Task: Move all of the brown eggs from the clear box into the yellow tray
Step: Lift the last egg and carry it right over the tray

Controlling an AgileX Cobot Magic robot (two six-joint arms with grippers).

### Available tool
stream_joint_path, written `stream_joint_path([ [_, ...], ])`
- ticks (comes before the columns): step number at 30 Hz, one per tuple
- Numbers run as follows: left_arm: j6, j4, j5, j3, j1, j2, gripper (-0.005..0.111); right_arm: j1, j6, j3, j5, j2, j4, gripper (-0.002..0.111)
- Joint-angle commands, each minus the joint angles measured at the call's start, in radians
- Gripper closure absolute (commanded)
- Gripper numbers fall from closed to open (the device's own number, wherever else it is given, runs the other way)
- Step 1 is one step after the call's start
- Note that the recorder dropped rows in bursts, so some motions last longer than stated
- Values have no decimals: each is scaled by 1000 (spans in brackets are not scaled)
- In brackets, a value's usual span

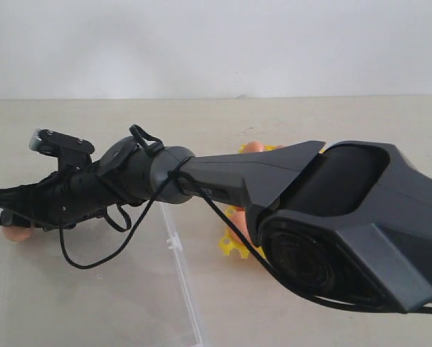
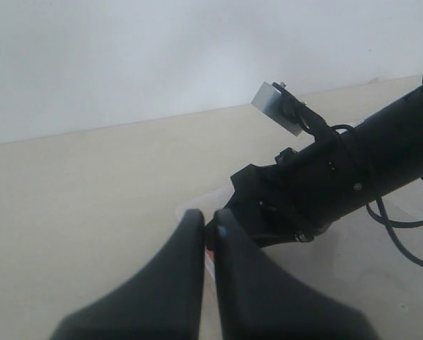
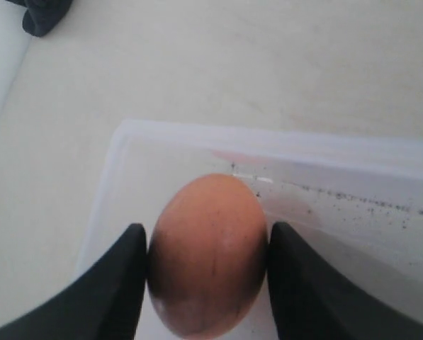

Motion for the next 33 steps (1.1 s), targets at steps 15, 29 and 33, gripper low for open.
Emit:
stream_joint_path([
  [15,-1,-7,-8,4,-3,-3,103,-3,1,-1,-7,-34,-7,108],
  [29,-1,-7,-8,4,-3,-3,103,10,429,5,-31,-127,-574,109],
  [33,-1,-7,-8,4,-3,-3,103,32,602,5,96,-171,-1021,109],
])
